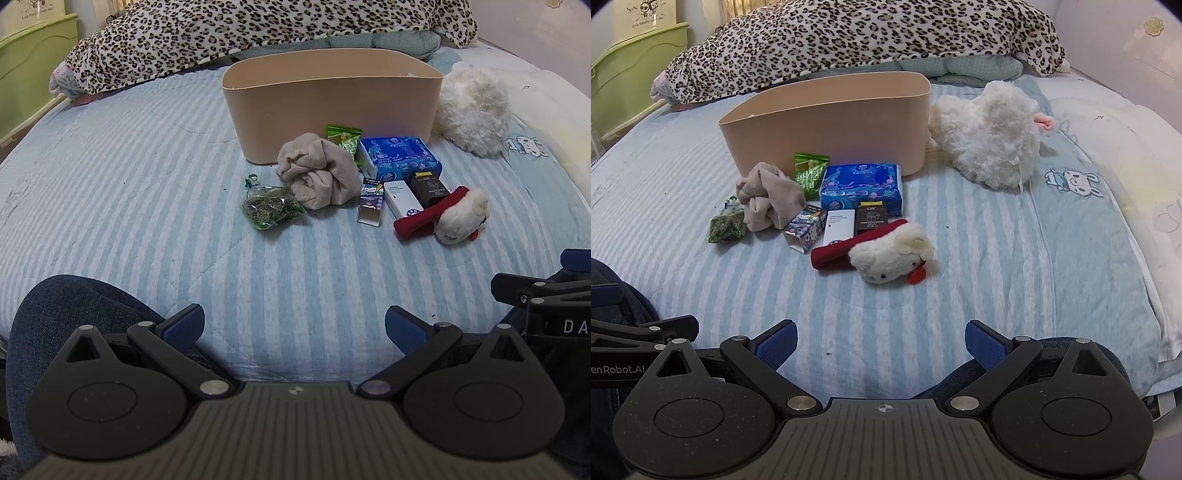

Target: Organize objects

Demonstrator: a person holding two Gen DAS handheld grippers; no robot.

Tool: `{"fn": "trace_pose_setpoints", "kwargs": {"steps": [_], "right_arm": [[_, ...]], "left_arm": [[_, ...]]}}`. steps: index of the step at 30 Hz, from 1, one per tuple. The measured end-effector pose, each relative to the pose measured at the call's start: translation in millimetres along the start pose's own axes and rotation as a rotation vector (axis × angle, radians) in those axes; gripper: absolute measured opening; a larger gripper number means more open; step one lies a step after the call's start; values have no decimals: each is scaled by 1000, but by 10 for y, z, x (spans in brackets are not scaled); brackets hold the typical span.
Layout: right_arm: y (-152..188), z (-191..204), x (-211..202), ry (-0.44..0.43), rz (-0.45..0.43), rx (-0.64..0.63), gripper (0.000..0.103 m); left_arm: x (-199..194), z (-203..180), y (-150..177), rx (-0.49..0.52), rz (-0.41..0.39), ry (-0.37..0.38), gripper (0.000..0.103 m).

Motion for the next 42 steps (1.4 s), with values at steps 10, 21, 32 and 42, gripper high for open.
{"fn": "trace_pose_setpoints", "kwargs": {"steps": [10,21,32,42], "right_arm": [[-10,-12,22,0,3,1,99],[-77,-30,138,14,15,-3,99],[-210,-62,346,29,27,-1,99],[-392,-34,638,30,43,-33,98]], "left_arm": [[20,4,-3,2,1,-2,103],[123,6,-91,-7,1,-13,103],[375,-46,-232,-3,17,-19,103],[744,15,-468,-7,33,-59,103]]}}
Point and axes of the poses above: each gripper's, at about its wrist camera, not at the fingertips, and x roughly the way its jaws point, z to its left, y to its underside, the point moved 1 cm from there along x, roughly the way its jaws point, and after that the axes turned 6 degrees about y, right-handed, at the moved point
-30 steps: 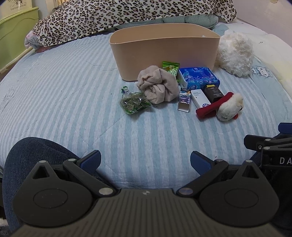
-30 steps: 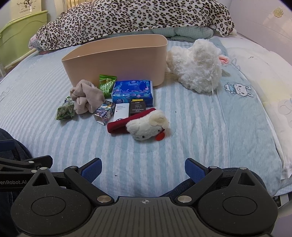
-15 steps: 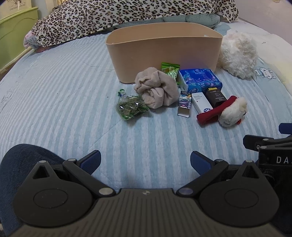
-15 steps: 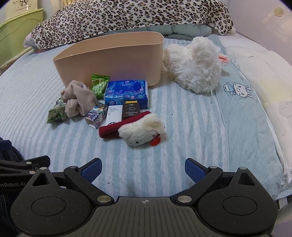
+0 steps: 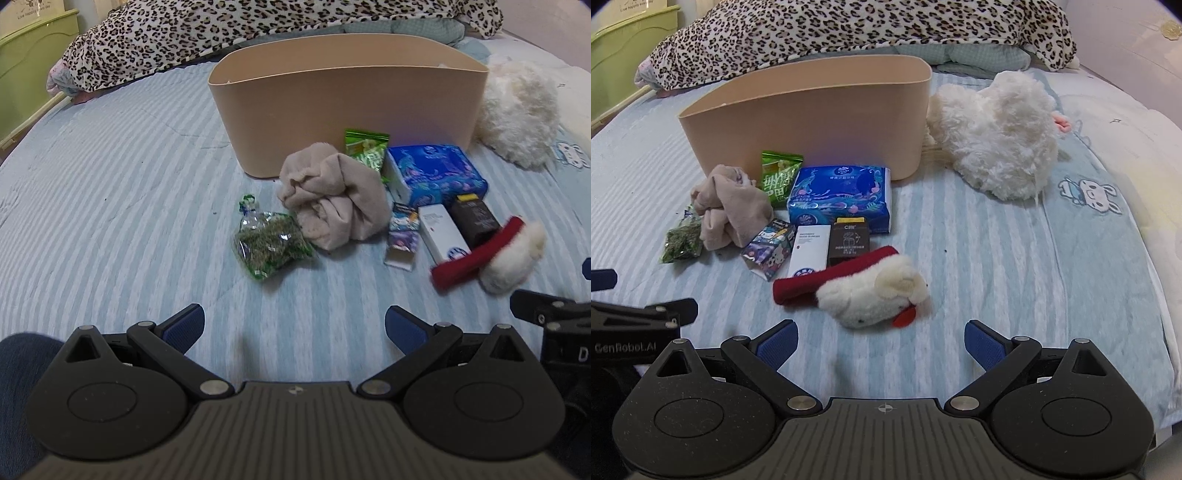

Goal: Organize objects
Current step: 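Grasp the green herb bag with the left tool while the right tool grasps the red-white plush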

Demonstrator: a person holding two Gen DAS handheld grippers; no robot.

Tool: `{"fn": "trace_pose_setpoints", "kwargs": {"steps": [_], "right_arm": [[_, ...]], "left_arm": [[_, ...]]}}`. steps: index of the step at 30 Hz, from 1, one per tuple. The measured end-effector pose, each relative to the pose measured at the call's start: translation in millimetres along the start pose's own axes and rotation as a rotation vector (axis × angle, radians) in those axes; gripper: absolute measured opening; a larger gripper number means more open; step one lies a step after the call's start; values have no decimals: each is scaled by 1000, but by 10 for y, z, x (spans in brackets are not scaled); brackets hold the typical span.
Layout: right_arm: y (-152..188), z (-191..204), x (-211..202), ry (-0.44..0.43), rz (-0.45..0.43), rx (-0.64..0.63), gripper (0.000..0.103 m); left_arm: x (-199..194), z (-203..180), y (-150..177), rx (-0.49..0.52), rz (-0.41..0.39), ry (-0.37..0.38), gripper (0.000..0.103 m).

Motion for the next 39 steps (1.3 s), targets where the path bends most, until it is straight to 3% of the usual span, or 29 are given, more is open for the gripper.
{"fn": "trace_pose_setpoints", "kwargs": {"steps": [15,20,24,33,36,39], "right_arm": [[-167,48,507,-7,69,-22,93],[-197,73,609,-25,101,1,92],[-191,91,602,-23,97,-2,91],[-174,125,506,-64,81,1,63],[-165,117,484,-71,74,10,58],[-155,95,452,-78,61,25,54]], "left_arm": [[548,217,-233,-83,31,-42,103],[672,345,-284,-150,41,-26,103],[685,356,-309,-128,30,-12,102],[503,265,-254,-10,-14,34,57],[481,228,-240,25,-23,41,47],[442,221,-207,47,-24,40,44]]}}
Point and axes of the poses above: each gripper's, at about its wrist camera, not at the fingertips, and x roughly the way its jaws point, z to its left, y to its underside, the point moved 1 cm from there along x, roughly the way its jaws point, and after that the axes turned 6 degrees about y, right-handed, at the moved point
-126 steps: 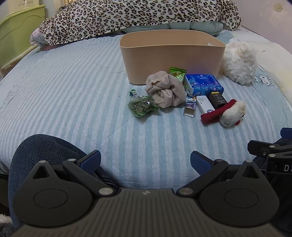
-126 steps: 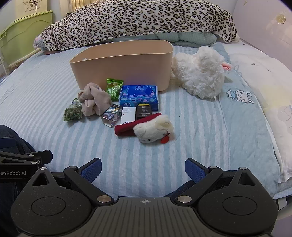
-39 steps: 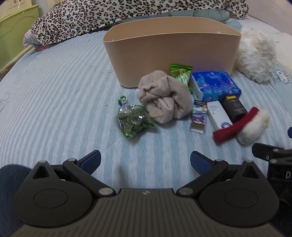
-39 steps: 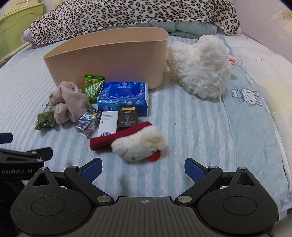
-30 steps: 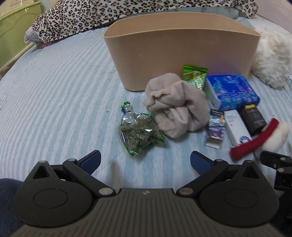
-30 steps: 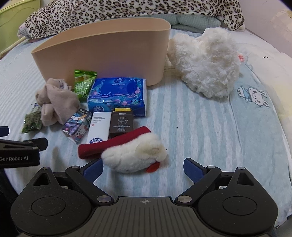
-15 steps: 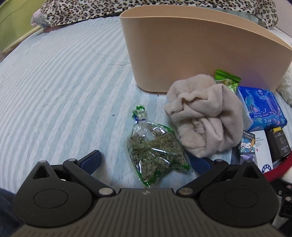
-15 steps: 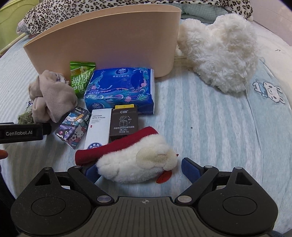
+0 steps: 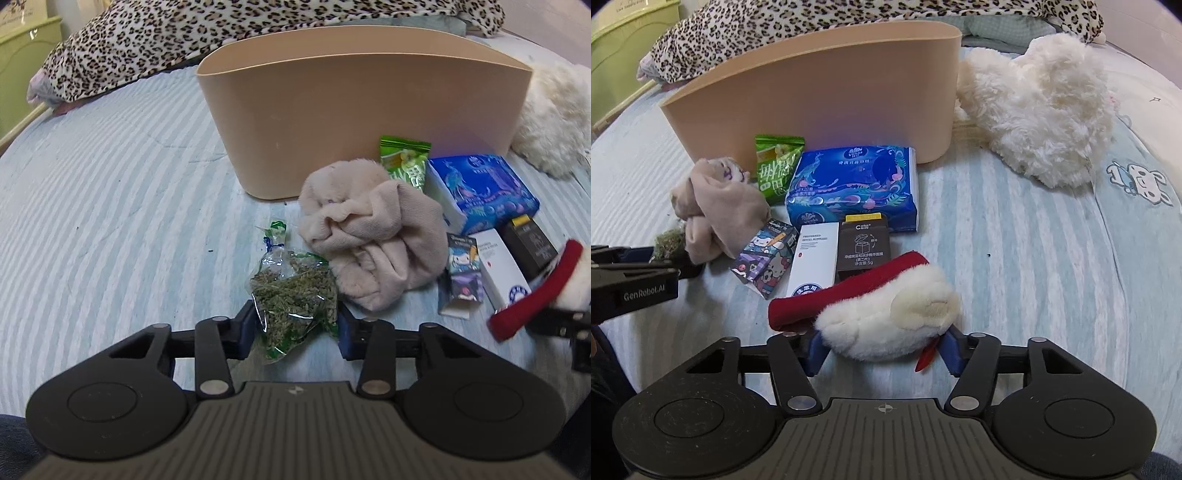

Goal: Organize objects
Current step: 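Grasp the green herb bag with the left tool while the right tool grasps the red-white plush, then drop the herb bag into the basket with the left tool while the right tool drops the plush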

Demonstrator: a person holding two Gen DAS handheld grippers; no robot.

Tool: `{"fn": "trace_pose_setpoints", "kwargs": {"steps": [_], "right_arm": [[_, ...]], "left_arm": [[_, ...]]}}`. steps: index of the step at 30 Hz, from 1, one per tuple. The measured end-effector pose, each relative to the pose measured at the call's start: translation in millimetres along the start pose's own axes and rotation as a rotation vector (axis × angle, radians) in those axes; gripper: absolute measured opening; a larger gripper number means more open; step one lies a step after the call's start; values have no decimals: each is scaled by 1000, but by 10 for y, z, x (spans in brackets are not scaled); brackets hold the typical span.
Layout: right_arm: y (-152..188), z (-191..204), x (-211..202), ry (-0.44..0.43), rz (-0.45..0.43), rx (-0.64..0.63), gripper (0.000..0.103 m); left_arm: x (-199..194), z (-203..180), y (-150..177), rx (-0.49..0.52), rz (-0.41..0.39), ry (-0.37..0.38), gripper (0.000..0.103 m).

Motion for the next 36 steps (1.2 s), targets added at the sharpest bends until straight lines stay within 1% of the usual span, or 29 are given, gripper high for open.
{"fn": "trace_pose_setpoints", "kwargs": {"steps": [4,6,11,15,17,21,23,27,30,33,36], "right_arm": [[11,-42,-100,-2,-35,24,53],[0,-75,-141,-4,-48,33,53],[-11,-96,-333,-1,-89,44,53],[-110,-115,-503,-11,-147,55,53],[-187,-112,-609,-13,-187,58,53],[-375,-113,-775,-19,-262,67,53],[-471,-122,-826,-23,-292,78,53],[-679,-163,-874,-73,-334,137,53],[-824,-150,-850,-106,-355,164,53],[-976,-137,-767,-128,-356,185,53],[-1150,-153,-655,-162,-339,213,53]], "left_arm": [[-81,40,23,-14,1,13,44],[-154,82,21,-26,-13,16,43],[-404,150,-8,-36,-68,-2,43],[-609,183,-101,-42,-120,9,43],[-699,179,-179,-28,-155,4,43],[-854,133,-378,18,-235,-40,44],[-895,113,-500,31,-270,-49,44],[-915,51,-767,49,-327,-60,44],[-888,-21,-953,63,-385,-86,44],[-776,-90,-1141,56,-404,-87,44],[-642,-173,-1327,57,-391,-80,43]]}}
Point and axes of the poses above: each gripper's, at about its wrist camera, not at the fingertips, and x roughly the way its jaws point, z to its left, y to its underside, the point moved 1 cm from there along x, roughly the way its jaws point, and after that the axes turned 6 degrees about y, right-handed, at the moved point
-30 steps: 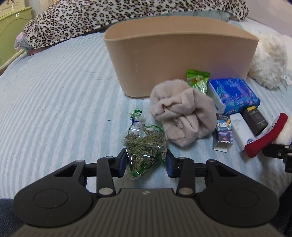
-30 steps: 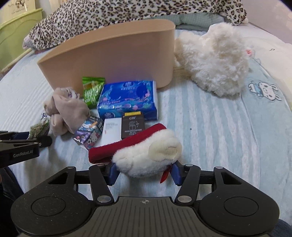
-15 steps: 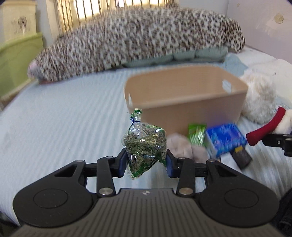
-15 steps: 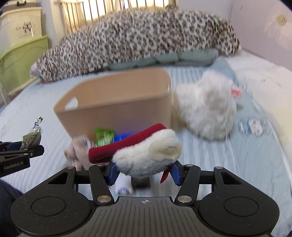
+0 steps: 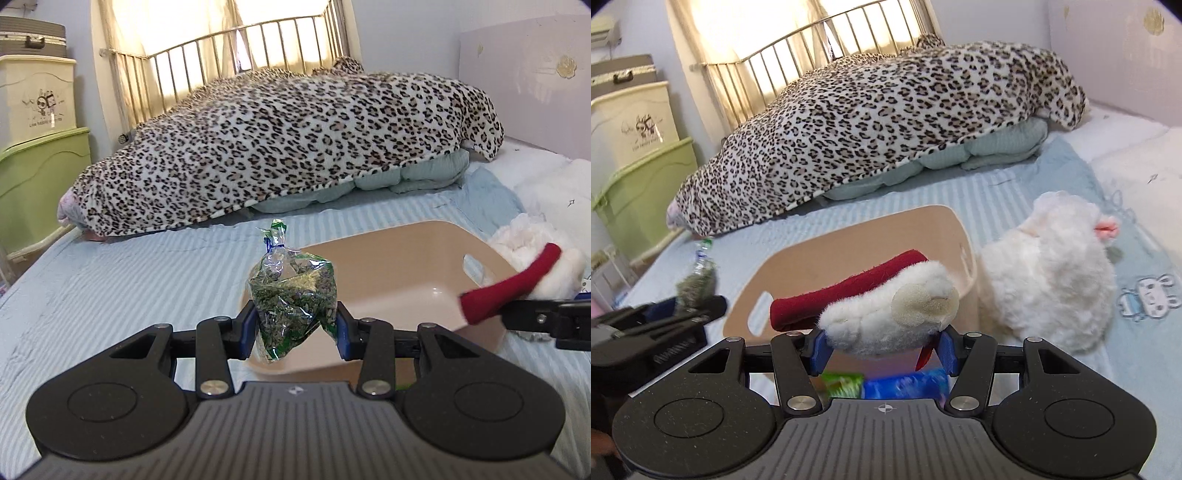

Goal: Organize objects
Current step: 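Drop the herb bag into the basket with the left tool while the right tool drops the plush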

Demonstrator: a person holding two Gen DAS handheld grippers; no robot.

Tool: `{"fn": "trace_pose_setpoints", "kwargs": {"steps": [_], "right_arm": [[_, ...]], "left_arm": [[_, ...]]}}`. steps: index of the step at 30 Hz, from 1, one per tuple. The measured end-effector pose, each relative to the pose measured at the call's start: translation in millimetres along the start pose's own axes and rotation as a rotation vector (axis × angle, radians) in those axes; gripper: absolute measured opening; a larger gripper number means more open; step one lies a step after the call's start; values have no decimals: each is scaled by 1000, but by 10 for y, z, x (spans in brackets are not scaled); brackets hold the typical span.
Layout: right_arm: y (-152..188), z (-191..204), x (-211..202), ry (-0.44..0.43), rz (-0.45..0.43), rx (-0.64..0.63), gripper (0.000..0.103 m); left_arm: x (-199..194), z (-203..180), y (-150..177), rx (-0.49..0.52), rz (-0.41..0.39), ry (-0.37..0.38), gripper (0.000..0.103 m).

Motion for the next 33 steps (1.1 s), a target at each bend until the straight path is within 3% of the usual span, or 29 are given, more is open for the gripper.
{"fn": "trace_pose_setpoints", "kwargs": {"steps": [13,19,22,25,27,30,33], "right_arm": [[-180,161,749,105,56,-77,53],[-95,239,951,166,88,-132,55],[-58,278,913,175,81,-148,65],[-72,251,812,161,66,-121,74],[-103,215,698,152,58,-90,88],[-134,185,493,135,39,-61,98],[-124,188,297,138,22,-71,102]], "left_arm": [[941,-120,116,-55,197,6,43],[1008,-99,164,-30,213,21,44],[971,-68,150,-46,213,40,48],[877,-46,119,-48,206,21,72],[763,-32,88,-39,174,18,77],[600,-11,58,-19,156,18,87],[438,25,58,-28,144,23,91]]}}
Point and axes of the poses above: each gripper's, at about its wrist camera, not at the fingertips, and x roughly the way its jaws point, z to its left, y to its underside, the point moved 1 cm from there along x, roughly the way its jaws point, and after that the axes turned 6 degrees about y, right-handed, at the moved point
